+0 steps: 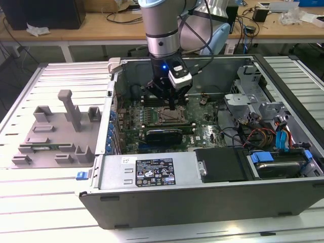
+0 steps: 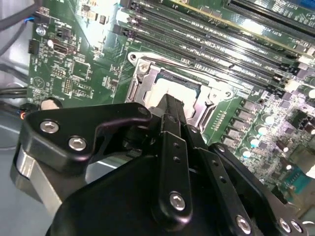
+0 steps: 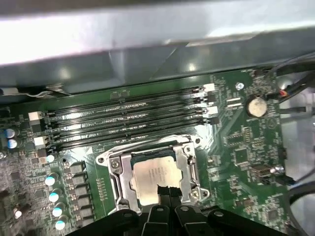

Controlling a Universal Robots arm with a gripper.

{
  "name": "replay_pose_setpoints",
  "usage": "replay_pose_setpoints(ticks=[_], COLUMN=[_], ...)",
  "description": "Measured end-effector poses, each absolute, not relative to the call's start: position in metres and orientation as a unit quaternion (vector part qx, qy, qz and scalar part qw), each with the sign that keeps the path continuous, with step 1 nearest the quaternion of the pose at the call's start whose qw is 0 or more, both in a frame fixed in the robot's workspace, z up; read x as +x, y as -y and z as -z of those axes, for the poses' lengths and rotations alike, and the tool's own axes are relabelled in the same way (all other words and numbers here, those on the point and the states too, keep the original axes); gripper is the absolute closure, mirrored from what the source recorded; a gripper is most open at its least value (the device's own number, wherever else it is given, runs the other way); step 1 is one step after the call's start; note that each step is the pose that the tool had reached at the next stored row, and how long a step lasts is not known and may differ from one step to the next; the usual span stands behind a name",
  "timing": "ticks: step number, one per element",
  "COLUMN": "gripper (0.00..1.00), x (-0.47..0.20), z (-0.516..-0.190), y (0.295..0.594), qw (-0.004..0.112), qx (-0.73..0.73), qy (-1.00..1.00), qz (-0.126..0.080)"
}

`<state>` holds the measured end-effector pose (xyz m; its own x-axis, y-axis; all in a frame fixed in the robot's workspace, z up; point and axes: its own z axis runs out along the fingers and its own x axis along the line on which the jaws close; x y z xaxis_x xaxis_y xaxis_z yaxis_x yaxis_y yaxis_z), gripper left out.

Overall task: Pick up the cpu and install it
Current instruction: 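Install the first cpu locking lever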

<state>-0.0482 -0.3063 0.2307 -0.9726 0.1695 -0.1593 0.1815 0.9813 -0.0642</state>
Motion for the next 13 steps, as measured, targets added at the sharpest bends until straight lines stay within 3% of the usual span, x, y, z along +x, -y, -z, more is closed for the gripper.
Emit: replay_pose_setpoints(ticks=[4,5,6,13], gripper=[0.89,0.89,0.89,0.89], x=[-0.0479,-0.0472,-0.0456,-0.0407], z=[-0.2305,-0.2304,-0.2301,-0.2301], y=[0.3064,0.3065,0.3067,0.3067], qw=[0.072,0.063,0.043,0.043], qx=[0.088,0.088,0.087,0.085], qy=[-0.993,-0.993,-0.994,-0.995], qz=[0.04,0.04,0.042,0.042])
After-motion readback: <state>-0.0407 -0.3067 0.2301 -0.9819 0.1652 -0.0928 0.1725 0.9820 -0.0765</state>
